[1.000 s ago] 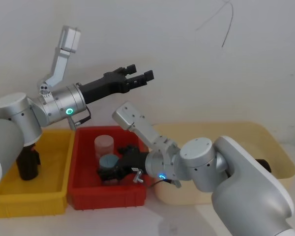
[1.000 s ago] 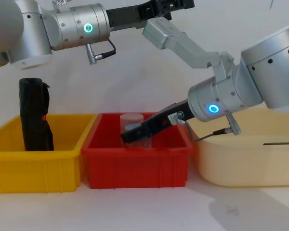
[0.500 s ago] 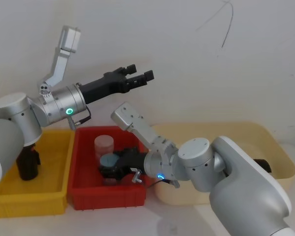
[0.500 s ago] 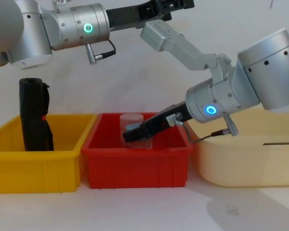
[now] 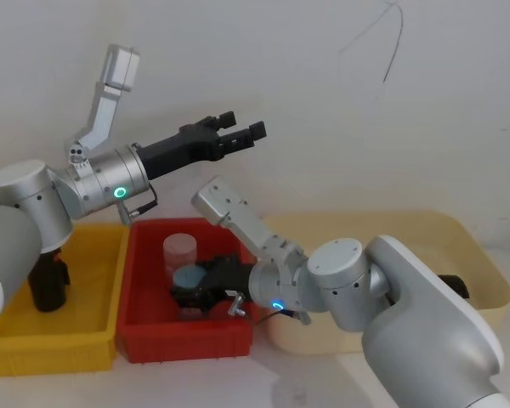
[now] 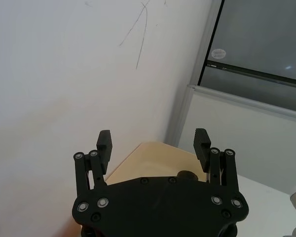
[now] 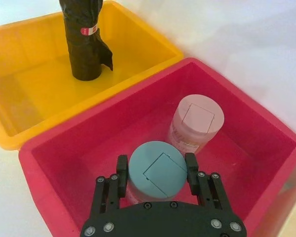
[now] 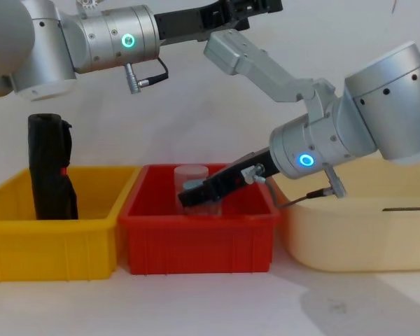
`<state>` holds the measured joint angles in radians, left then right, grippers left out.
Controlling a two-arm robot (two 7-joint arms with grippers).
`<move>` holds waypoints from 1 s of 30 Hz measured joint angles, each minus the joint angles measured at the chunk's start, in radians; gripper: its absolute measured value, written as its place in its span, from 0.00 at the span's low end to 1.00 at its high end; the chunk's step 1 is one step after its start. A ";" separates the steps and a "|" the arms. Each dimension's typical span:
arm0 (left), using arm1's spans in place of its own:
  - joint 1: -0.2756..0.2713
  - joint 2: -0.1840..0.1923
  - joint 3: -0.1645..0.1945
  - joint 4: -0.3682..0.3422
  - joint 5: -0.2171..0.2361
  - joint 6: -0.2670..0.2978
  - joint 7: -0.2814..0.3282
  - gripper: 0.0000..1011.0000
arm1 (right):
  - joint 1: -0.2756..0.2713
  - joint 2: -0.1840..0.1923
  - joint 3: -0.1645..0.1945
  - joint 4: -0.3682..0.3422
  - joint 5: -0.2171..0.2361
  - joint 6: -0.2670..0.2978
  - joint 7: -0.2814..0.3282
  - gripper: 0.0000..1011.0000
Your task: Pick up the garbage bag with the one hand and transfer it to the other hand.
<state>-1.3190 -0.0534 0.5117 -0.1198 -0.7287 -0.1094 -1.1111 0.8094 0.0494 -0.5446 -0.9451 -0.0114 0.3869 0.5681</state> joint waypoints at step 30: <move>0.000 0.000 0.000 0.000 0.000 0.000 0.000 0.99 | -0.102 0.106 0.148 -0.238 0.084 0.023 -0.096 0.68</move>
<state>-1.3190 -0.0534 0.5117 -0.1198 -0.7288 -0.1093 -1.1111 0.7079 0.1557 -0.3965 -1.1826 0.0727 0.4096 0.4723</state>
